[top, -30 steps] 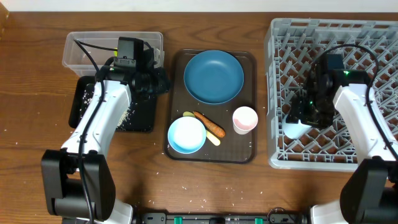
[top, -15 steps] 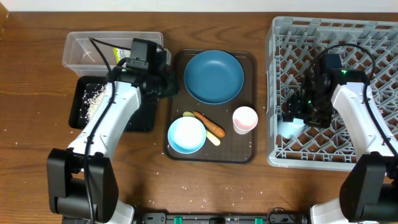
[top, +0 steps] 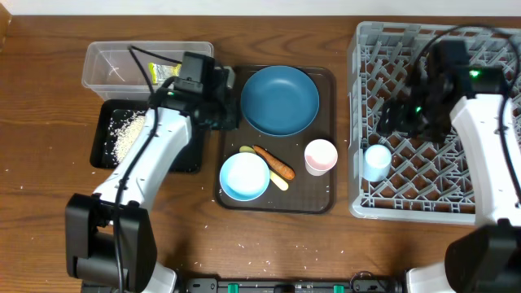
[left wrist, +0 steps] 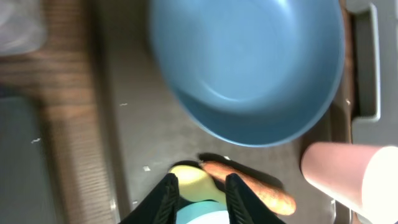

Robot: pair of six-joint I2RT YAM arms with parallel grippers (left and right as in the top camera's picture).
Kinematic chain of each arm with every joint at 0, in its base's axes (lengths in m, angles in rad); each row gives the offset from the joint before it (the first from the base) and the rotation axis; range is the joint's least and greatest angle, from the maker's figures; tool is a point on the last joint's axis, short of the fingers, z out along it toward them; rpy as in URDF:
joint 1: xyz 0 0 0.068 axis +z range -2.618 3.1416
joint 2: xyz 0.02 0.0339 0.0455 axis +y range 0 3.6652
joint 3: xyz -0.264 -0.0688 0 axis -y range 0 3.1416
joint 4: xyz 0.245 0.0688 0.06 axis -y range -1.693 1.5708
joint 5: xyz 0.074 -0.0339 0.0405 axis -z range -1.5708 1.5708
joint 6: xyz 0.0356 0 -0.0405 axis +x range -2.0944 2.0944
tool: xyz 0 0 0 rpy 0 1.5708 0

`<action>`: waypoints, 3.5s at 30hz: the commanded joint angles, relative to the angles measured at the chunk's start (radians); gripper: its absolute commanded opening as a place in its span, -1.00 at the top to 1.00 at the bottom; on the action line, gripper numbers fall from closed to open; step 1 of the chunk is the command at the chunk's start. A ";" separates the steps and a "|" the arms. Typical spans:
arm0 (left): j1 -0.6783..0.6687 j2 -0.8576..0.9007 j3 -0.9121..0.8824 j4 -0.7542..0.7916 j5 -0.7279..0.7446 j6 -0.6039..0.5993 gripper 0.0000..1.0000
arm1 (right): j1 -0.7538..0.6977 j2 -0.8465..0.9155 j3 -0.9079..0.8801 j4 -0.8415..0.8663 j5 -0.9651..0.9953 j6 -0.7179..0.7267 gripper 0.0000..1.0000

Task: Sort waste into correct bins and load items into the dishwasher rack
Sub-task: 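Lower light-blue cup into grey rack with right gripper and release, then grasp pink cup on brown tray with left gripper and lift, then hand pink cup from left gripper to right gripper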

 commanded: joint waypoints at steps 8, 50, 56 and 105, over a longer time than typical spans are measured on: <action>-0.312 0.006 -0.010 0.073 -0.085 0.156 0.14 | 0.008 -0.025 0.055 0.027 -0.023 -0.018 -0.60; 0.027 0.015 -0.005 0.247 0.863 -0.209 0.87 | 0.095 -0.025 -0.099 0.577 -0.780 -0.105 -0.75; 0.125 0.015 -0.005 0.248 1.059 -0.209 0.88 | 0.200 -0.025 -0.159 0.810 -0.959 -0.104 -0.77; 0.235 0.015 -0.005 0.317 1.192 -0.294 0.71 | 0.419 -0.024 -0.164 0.893 -0.897 -0.235 0.10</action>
